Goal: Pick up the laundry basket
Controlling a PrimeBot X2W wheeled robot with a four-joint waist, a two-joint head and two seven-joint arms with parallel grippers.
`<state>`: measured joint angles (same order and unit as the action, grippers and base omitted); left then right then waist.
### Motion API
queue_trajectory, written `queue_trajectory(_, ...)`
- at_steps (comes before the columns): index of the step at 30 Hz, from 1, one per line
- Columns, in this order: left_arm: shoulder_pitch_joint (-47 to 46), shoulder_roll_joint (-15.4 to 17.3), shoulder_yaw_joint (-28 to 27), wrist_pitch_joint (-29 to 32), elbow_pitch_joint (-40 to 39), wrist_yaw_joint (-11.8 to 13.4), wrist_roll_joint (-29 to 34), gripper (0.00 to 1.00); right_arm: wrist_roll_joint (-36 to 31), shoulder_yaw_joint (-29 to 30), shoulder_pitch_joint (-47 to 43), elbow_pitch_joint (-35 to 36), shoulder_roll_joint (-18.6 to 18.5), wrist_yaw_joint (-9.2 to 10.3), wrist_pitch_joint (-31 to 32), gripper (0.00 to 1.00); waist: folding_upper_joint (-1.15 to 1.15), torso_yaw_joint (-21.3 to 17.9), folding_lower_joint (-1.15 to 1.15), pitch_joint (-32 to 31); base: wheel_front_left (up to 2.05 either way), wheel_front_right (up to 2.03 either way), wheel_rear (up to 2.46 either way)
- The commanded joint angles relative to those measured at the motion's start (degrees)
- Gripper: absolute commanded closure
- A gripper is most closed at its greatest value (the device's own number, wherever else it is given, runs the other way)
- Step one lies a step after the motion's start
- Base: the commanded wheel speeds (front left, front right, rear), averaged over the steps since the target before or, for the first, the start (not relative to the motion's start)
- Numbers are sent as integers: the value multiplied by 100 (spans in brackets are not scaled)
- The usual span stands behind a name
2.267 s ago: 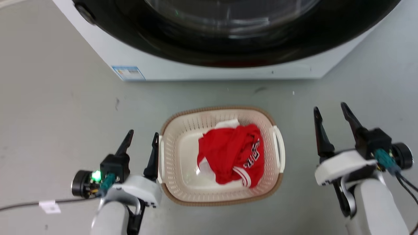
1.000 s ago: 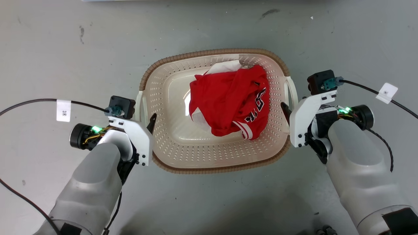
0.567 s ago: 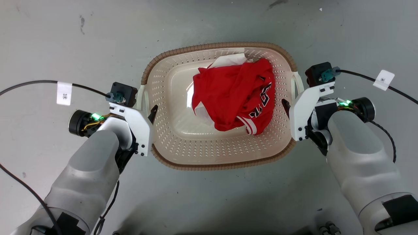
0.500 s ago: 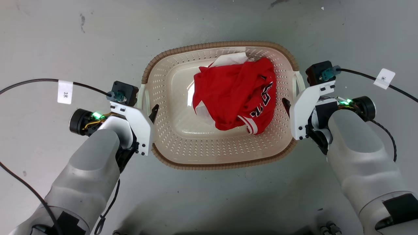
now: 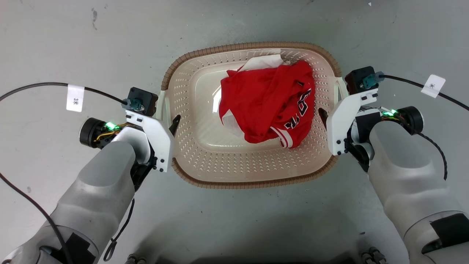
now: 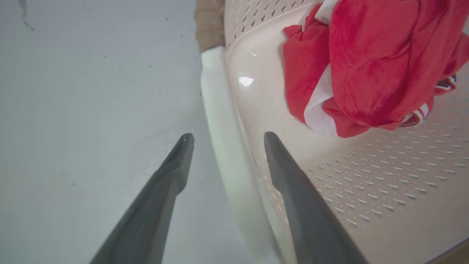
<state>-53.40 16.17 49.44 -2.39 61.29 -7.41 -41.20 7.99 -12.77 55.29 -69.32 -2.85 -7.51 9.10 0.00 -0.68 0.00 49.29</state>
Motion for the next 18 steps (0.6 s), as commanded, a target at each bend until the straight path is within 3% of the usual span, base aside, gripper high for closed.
queue_trajectory(1,-93,22,87,-20,25,-7,-91,0,-3,-12,120,-27,-5,3,-49,0,0,3,0,15,0,0,0)
queue_trajectory(2,-92,16,137,-2,16,-7,-136,45,10,-17,124,-37,-5,4,-55,26,0,6,0,18,0,0,0)
queue_trajectory(3,-93,17,187,9,-10,-7,-174,100,24,-19,130,-47,-5,3,-58,69,0,9,0,20,0,0,0)
queue_trajectory(4,-103,31,240,6,-32,-7,-210,100,25,-29,138,-47,-5,3,-76,92,0,12,0,21,0,0,0)
queue_trajectory(5,-113,47,290,-1,-47,-7,-253,100,26,-38,144,-55,-5,3,-92,100,0,15,0,21,0,0,0)
queue_trajectory(18,51,172,973,150,-255,-8,-777,100,-91,-53,-23,-242,-21,4,72,100,0,20,0,-509,0,0,0)
